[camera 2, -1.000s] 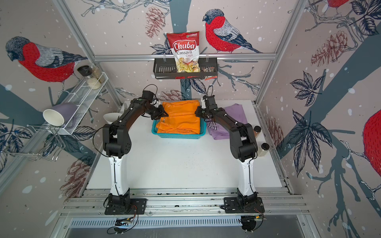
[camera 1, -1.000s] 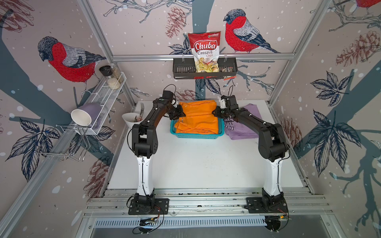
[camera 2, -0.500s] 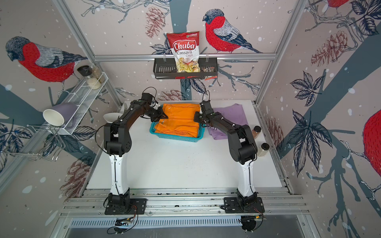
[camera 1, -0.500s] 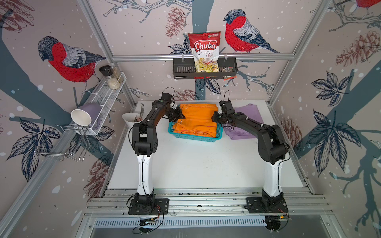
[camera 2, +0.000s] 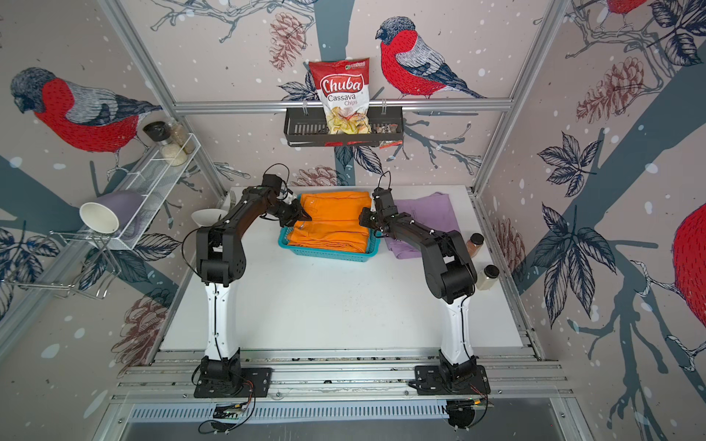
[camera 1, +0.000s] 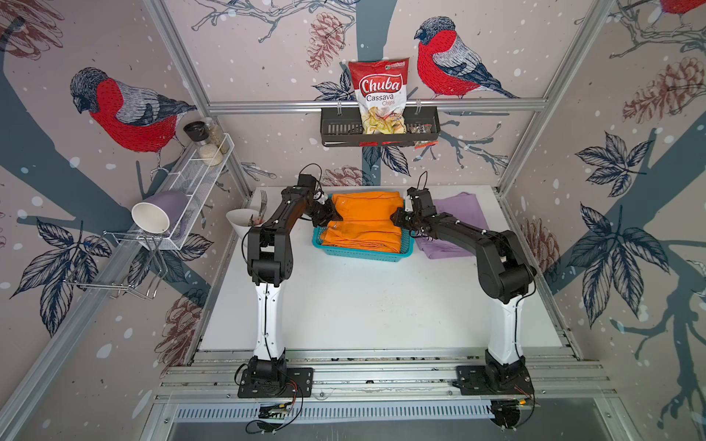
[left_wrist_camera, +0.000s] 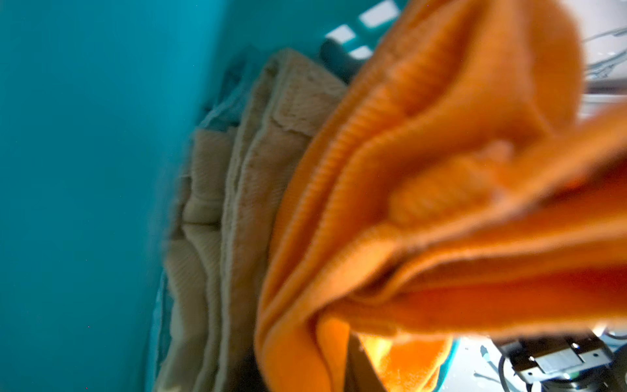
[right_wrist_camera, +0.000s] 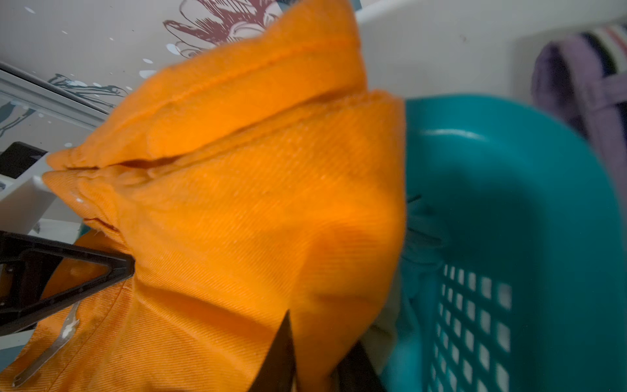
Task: Put the folded long pants in the basket
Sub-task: Place the long pant in the basket, then move the long pant to the center of the board, then move the basket to the center of the board.
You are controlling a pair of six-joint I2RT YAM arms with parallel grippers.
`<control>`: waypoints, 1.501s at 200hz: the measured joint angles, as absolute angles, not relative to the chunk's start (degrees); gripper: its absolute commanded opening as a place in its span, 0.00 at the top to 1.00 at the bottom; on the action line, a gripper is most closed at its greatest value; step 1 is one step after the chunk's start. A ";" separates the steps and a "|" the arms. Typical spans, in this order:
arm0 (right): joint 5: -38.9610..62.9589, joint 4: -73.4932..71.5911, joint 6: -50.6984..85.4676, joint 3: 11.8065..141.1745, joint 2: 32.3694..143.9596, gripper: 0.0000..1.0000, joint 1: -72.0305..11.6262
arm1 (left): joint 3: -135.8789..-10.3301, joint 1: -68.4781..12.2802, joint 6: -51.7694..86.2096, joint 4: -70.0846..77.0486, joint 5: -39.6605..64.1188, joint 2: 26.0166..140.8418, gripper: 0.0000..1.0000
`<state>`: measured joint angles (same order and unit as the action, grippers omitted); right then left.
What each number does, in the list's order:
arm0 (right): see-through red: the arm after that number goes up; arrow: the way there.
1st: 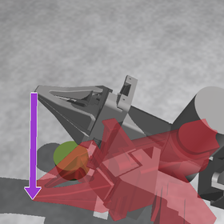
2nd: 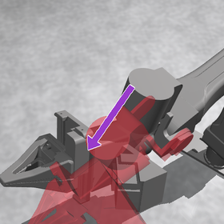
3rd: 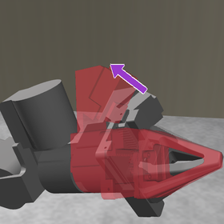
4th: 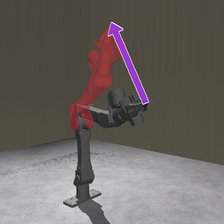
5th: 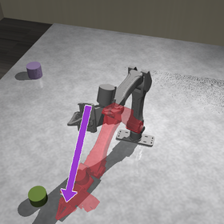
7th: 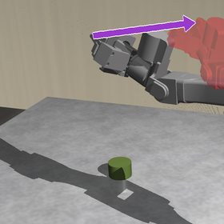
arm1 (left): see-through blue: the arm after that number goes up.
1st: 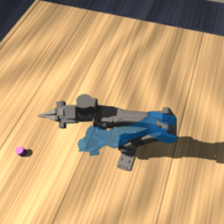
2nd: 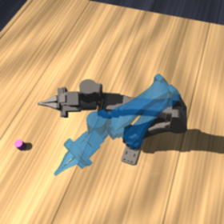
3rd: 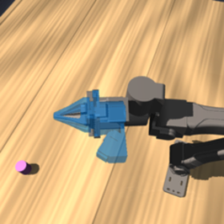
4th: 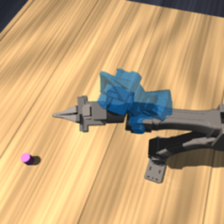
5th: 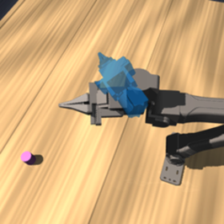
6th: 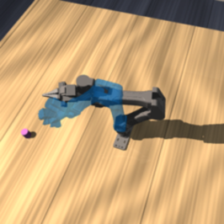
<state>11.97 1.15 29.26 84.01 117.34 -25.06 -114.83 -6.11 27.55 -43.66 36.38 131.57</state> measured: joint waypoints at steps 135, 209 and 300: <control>4.01 -9.67 44.03 30.61 60.12 0.00 -11.92 | -76.29 -7.66 38.85 -21.85 31.35 82.54 0.11; 11.22 -18.15 57.52 19.75 60.95 0.00 -1.98 | -35.51 -25.23 52.60 -10.37 23.81 50.68 0.07; 19.70 -28.23 59.83 28.36 89.03 0.10 0.38 | -31.75 -34.04 56.80 5.93 24.67 73.43 0.14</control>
